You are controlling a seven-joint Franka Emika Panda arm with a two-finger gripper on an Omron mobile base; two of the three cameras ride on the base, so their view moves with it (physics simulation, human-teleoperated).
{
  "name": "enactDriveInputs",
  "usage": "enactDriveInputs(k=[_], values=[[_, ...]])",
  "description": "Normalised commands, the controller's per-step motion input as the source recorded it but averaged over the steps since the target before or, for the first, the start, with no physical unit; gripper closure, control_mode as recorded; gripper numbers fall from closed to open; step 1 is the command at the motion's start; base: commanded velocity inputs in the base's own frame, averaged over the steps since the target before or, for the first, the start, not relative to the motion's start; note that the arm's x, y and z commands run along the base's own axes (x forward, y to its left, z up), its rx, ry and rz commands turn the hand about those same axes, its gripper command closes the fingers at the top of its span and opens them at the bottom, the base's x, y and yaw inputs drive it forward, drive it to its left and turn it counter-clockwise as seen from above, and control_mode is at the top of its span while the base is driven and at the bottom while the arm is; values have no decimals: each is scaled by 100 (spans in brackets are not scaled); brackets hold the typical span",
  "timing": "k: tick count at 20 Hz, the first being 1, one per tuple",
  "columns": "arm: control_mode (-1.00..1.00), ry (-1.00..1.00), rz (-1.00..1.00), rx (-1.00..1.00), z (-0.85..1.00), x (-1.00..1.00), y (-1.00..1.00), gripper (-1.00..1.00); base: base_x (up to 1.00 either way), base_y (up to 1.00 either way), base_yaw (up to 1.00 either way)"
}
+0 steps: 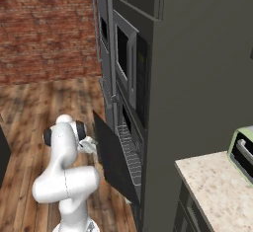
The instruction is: Place the fish on the rack of the oven, and slide the rack back inside. Close the oven door.
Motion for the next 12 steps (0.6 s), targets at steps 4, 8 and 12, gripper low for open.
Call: enactDriveInputs(k=[4, 8, 12], values=[[-100, -23, 23, 0, 30, 19, -100, -100, 0, 0, 0], [-100, -18, 38, 1, 32, 13, -100, -100, 0, 0, 0], [-100, -16, 44, 4, 35, 10, -100, -100, 0, 0, 0]])
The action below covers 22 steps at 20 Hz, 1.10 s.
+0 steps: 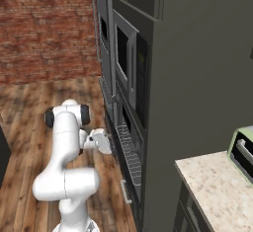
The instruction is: Place the fish on the rack of the oven, and slide the rack back inside. Close the oven door.
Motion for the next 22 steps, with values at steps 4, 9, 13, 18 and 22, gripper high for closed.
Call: enactDriveInputs(k=[4, 9, 13, 18, 22], values=[[-100, -19, 47, 4, 36, 9, -100, -100, 0, 0, 0], [-100, -20, 41, 2, 24, 7, -100, -100, 0, 0, 0], [-100, -12, 26, 0, 17, 27, -90, -100, 0, 0, 0], [-100, -5, 14, 0, 4, 27, -69, -100, 0, 0, 0], [-100, -1, 5, 0, 2, 27, -62, -100, 0, 0, 0]])
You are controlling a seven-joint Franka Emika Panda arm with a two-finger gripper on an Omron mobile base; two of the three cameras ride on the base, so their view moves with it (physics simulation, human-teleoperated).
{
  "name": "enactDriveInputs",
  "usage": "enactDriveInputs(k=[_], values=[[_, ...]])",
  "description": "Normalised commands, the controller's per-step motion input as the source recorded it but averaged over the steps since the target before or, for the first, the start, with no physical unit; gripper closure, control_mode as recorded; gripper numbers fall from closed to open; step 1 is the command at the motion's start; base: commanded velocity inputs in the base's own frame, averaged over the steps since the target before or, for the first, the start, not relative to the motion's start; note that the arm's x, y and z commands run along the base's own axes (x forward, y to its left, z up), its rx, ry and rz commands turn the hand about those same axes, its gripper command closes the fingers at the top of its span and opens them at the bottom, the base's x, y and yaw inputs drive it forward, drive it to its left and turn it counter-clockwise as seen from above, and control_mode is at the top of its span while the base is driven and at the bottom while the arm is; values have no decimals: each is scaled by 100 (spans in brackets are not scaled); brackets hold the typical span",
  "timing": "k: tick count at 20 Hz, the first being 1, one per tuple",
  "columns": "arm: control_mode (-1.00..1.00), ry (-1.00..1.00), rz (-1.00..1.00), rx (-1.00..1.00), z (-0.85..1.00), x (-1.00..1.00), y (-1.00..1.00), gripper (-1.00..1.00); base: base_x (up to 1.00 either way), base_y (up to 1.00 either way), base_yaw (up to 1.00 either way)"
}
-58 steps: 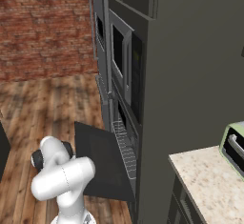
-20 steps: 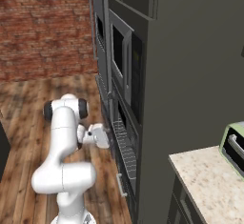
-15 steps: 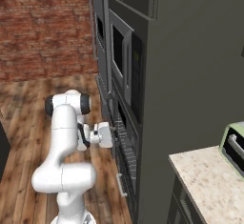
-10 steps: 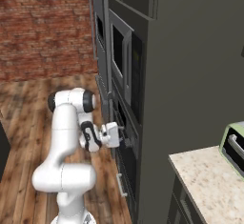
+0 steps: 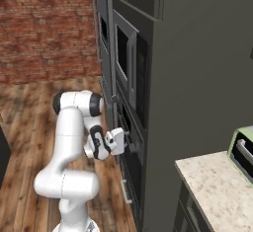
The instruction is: Place the fish on the rack of the oven, and slide the rack back inside. Close the oven door.
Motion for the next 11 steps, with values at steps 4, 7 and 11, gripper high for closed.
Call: enactDriveInputs(k=[4, 7, 11], values=[[-100, 0, 3, 0, 9, 25, -58, -100, 0, 0, 0], [-100, 0, 0, 0, 13, 30, -47, -100, 0, 0, 0], [-100, 0, 0, 0, 10, 31, -38, -100, 0, 0, 0]])
